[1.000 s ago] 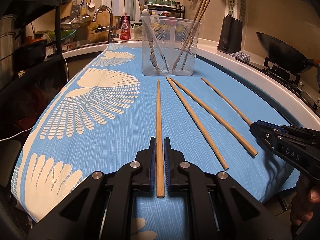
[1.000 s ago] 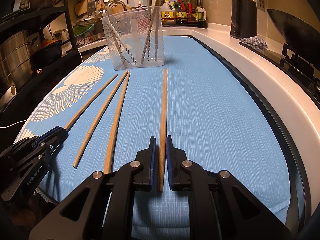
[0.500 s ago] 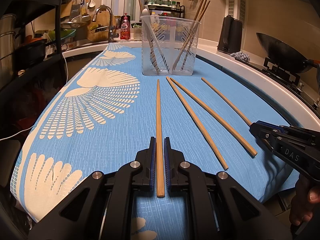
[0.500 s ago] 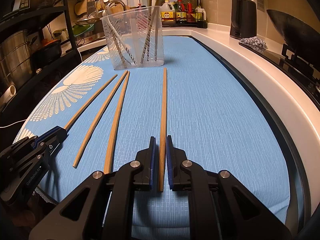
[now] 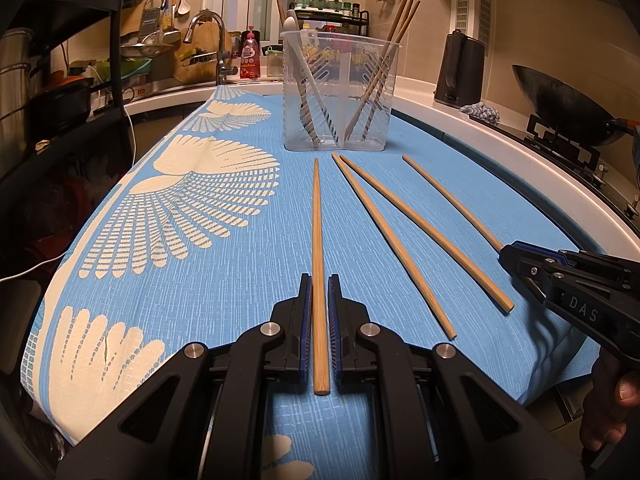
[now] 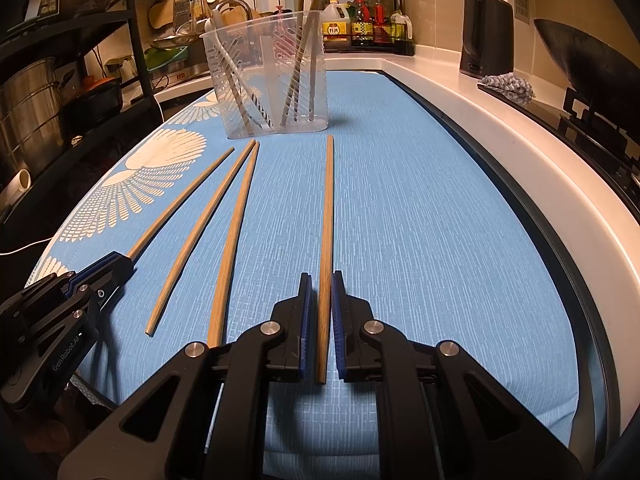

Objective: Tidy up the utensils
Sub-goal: 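Hold a chopstick in left tool while right tool holds its chopstick, then lift chopstick with left tool while right tool lifts its chopstick over the container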

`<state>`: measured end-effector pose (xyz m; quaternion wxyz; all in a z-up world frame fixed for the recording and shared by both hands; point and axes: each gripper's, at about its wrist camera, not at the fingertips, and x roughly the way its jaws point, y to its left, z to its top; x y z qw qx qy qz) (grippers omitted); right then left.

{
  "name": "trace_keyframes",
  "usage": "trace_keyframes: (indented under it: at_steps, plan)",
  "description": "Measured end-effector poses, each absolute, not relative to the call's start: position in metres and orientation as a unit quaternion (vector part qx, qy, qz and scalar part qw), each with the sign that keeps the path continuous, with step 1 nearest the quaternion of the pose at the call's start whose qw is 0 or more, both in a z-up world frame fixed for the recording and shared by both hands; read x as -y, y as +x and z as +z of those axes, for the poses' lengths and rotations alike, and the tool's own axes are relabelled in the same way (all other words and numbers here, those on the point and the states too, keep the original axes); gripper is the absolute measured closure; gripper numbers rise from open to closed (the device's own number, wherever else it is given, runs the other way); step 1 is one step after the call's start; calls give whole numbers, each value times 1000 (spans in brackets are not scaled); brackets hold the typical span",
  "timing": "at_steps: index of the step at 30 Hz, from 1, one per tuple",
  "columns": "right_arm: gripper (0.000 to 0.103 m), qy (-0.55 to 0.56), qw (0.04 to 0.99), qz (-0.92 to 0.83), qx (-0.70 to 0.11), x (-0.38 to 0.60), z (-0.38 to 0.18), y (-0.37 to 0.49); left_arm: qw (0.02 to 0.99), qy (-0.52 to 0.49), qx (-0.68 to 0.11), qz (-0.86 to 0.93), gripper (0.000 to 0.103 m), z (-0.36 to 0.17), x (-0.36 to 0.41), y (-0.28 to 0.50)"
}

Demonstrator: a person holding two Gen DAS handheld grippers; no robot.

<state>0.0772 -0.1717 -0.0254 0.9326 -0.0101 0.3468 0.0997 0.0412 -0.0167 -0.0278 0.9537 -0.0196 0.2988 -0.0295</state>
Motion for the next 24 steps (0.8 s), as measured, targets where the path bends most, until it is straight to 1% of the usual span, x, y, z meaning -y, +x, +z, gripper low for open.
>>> trace_keyframes:
  at_steps: [4,15,24]
  plan:
    - [97,-12,931,102,-349,170,-25,77,953,-19,-299,-33,95,-29,18,41]
    - [97,-6,933,105,-344,170,-20,71,954,-17,-297,-44,96,-26,18,38]
    - [97,7,942,104,-320,177,1,60,962,-10,-269,-50,96,-13,20,28]
